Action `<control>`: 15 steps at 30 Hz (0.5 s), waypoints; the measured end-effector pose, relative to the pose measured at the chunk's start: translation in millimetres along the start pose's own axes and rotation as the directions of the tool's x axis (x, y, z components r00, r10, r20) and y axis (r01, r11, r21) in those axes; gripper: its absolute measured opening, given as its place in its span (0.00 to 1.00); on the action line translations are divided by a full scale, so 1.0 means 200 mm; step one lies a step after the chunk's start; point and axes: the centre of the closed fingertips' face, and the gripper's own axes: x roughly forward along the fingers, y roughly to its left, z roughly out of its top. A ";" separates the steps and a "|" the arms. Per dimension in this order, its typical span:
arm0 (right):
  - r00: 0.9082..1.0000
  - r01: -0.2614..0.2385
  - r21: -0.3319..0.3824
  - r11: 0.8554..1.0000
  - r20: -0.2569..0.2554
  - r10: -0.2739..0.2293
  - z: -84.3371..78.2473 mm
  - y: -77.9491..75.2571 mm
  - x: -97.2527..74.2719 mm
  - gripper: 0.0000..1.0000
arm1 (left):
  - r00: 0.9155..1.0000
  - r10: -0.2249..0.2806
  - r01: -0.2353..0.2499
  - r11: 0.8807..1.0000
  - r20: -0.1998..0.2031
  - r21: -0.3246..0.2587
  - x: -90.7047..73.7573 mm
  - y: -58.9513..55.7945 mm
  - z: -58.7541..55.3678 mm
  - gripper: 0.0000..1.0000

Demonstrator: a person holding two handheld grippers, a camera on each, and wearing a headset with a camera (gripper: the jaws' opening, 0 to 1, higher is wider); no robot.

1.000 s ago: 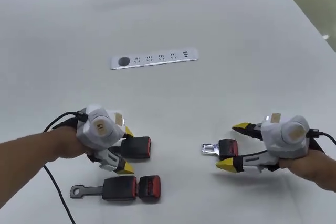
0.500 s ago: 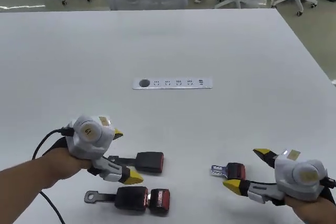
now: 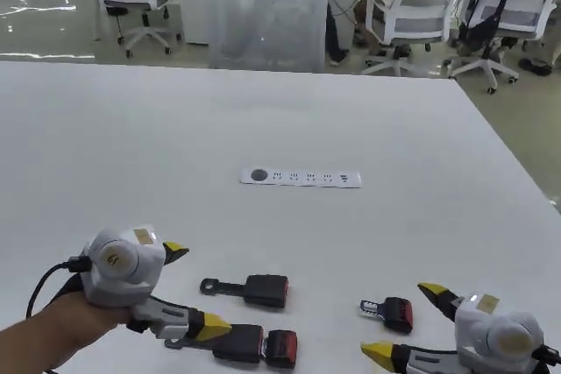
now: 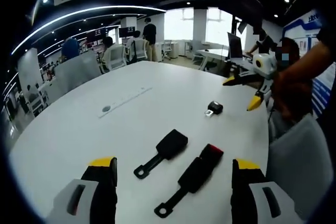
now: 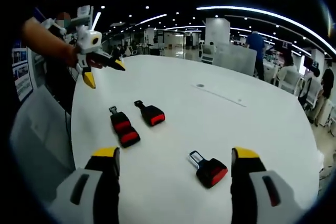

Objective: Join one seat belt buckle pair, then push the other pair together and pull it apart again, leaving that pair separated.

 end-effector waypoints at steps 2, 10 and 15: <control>1.000 -0.014 -0.006 1.000 0.018 0.014 0.02 0.04 -0.02 0.91 | 1.000 0.012 -0.012 1.000 0.014 -0.007 -0.06 -0.01 -0.02 0.93; 0.999 -0.032 -0.043 0.999 0.030 0.033 0.04 0.17 -0.11 0.93 | 0.998 0.020 -0.019 1.000 0.056 -0.024 -0.21 -0.07 -0.11 0.92; 0.999 -0.020 -0.053 0.998 0.035 0.022 0.05 0.21 -0.17 0.95 | 0.996 0.006 -0.005 1.000 0.085 -0.011 -0.29 -0.11 -0.13 0.93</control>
